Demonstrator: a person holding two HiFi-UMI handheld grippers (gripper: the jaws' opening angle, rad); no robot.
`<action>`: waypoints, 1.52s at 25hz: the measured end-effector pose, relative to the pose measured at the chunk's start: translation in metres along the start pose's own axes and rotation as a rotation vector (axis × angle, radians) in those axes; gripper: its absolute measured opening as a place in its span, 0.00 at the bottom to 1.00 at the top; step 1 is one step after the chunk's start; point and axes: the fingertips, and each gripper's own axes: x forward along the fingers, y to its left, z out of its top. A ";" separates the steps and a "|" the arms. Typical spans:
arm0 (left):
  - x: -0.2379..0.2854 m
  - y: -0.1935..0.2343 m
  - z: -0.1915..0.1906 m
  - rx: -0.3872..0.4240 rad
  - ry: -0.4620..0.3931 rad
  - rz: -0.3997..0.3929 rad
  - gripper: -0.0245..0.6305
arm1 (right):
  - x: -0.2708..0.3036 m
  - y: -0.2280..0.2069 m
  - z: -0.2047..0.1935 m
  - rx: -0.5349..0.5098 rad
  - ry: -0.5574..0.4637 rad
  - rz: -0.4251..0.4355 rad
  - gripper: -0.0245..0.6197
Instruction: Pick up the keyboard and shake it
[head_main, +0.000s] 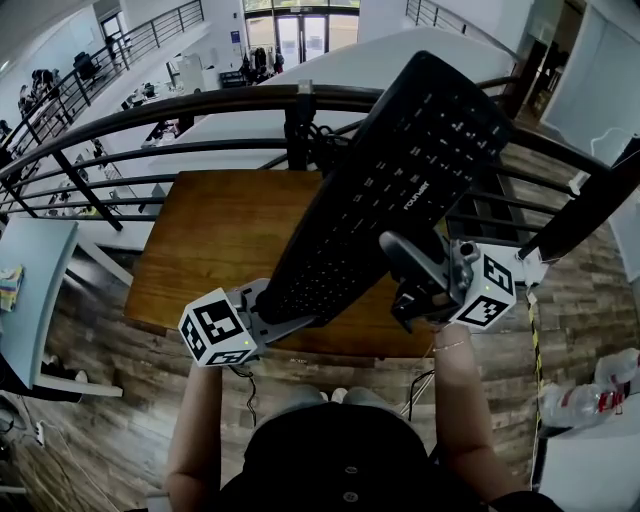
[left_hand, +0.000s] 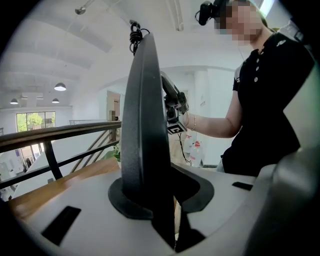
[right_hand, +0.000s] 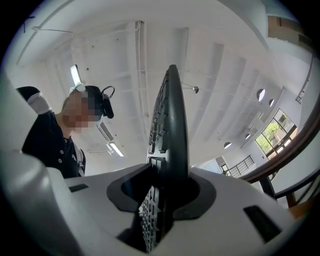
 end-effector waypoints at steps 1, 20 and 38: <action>0.001 0.000 0.000 0.000 -0.003 -0.004 0.19 | 0.000 -0.001 0.000 -0.004 0.001 -0.004 0.24; 0.053 -0.018 0.004 -0.043 -0.179 -0.155 0.19 | -0.020 0.001 0.008 -0.172 0.098 -0.095 0.23; 0.083 -0.036 0.056 -0.239 -0.419 -0.369 0.19 | 0.017 0.006 0.036 -0.309 0.402 -0.236 0.23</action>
